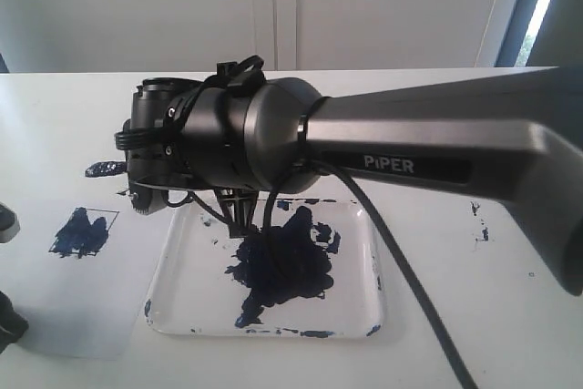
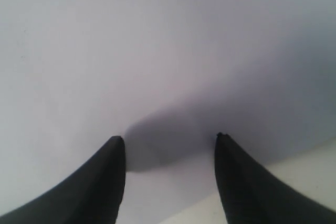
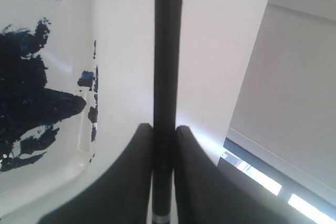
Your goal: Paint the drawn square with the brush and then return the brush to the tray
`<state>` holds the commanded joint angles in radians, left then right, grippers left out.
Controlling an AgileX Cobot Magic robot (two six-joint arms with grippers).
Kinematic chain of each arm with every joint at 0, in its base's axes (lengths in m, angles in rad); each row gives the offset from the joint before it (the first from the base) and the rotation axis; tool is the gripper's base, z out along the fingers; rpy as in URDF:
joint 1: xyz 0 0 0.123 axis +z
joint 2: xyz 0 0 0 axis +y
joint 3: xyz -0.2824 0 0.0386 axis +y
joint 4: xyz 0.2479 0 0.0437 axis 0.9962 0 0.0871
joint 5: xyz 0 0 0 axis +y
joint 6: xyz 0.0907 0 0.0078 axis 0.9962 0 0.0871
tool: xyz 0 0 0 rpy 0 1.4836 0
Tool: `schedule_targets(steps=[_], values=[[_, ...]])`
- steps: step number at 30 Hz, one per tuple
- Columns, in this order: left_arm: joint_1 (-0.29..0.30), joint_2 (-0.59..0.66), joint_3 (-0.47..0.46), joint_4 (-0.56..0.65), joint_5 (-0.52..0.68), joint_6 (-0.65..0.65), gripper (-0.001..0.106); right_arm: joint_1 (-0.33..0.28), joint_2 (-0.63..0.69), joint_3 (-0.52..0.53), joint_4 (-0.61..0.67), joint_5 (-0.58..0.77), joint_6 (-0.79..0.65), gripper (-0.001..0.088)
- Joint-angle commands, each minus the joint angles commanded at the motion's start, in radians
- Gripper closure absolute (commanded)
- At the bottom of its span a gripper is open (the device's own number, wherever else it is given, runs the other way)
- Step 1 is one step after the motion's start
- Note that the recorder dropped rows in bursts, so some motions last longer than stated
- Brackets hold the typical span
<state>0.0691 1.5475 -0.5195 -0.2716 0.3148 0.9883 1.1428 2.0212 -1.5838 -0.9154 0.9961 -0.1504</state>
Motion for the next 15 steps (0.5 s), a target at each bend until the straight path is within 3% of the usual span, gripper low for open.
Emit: schedule_targets(steps=[3,10,15], values=[[0.000,0.000,0.000,0.018,0.002,0.048,0.049,0.000,0.000,0.000,0.019,0.000,-0.034,0.0868],[0.000,0.000,0.000,0.018,0.022,0.420,0.049,0.000,0.000,0.000,0.123,0.003,-0.155,0.0868],[0.000,0.000,0.000,0.060,-0.022,0.451,0.049,0.000,0.000,0.000,0.137,0.037,-0.187,0.0868]])
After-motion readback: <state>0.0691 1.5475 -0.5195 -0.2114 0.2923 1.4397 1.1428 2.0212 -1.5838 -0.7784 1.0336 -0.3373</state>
